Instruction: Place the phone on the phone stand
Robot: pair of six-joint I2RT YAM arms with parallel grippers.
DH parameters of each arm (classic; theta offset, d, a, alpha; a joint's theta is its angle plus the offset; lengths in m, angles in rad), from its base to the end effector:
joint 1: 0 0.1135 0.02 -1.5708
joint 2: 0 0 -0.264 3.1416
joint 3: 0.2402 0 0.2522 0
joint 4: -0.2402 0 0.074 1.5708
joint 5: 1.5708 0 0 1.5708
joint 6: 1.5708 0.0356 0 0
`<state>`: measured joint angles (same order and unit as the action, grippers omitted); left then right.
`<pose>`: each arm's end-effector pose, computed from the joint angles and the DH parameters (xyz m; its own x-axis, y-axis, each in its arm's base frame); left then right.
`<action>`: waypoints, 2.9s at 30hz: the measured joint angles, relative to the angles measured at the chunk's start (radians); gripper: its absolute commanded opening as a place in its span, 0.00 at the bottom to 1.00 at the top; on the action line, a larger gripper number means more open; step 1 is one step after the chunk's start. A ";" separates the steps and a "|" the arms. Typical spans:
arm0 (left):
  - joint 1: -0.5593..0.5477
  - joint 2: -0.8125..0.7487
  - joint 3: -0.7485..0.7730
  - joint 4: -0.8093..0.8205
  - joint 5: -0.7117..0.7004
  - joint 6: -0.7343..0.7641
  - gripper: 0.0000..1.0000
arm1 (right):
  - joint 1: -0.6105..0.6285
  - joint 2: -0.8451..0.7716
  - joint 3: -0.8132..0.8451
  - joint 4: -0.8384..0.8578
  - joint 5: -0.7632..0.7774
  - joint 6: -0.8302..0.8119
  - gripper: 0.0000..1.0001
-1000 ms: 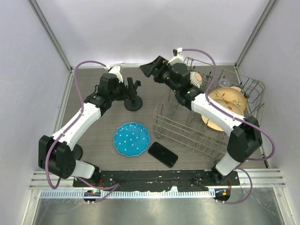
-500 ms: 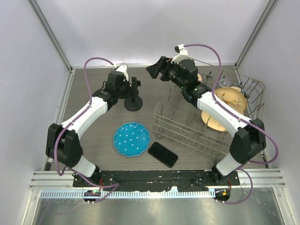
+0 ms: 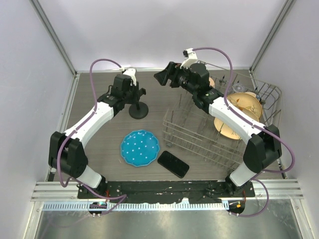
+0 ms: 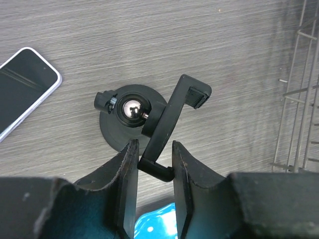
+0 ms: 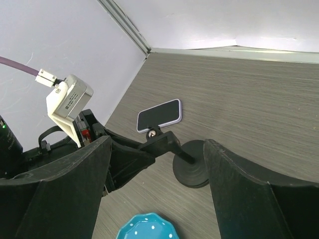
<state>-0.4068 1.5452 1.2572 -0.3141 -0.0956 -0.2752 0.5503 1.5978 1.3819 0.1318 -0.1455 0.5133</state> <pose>0.3277 -0.1375 0.3034 -0.5880 -0.0412 -0.8078 0.1682 0.9706 -0.1719 0.3281 0.2073 0.3744 -0.3769 0.3388 -0.8621 -0.5228 0.6904 0.4999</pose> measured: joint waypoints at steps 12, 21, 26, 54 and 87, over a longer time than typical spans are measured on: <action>0.004 -0.068 -0.016 -0.106 -0.039 0.090 0.03 | 0.007 0.052 0.122 -0.150 -0.045 -0.137 0.80; 0.004 -0.153 -0.096 -0.118 -0.050 0.185 0.56 | 0.040 0.065 0.217 -0.331 -0.042 -0.297 0.81; 0.004 -0.200 -0.101 -0.116 -0.104 0.208 0.47 | 0.063 0.089 0.256 -0.380 -0.041 -0.338 0.81; 0.010 -0.293 -0.093 -0.161 -0.200 0.184 0.66 | 0.369 0.054 0.301 -0.594 0.260 -0.486 0.82; 0.081 -0.539 -0.100 -0.128 -0.186 0.024 1.00 | 0.630 -0.126 -0.445 -0.723 0.330 -0.201 0.89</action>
<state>-0.3256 1.0065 1.1572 -0.4423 -0.2817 -0.2508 1.1805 1.4723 0.9367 -0.5911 0.1844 0.3119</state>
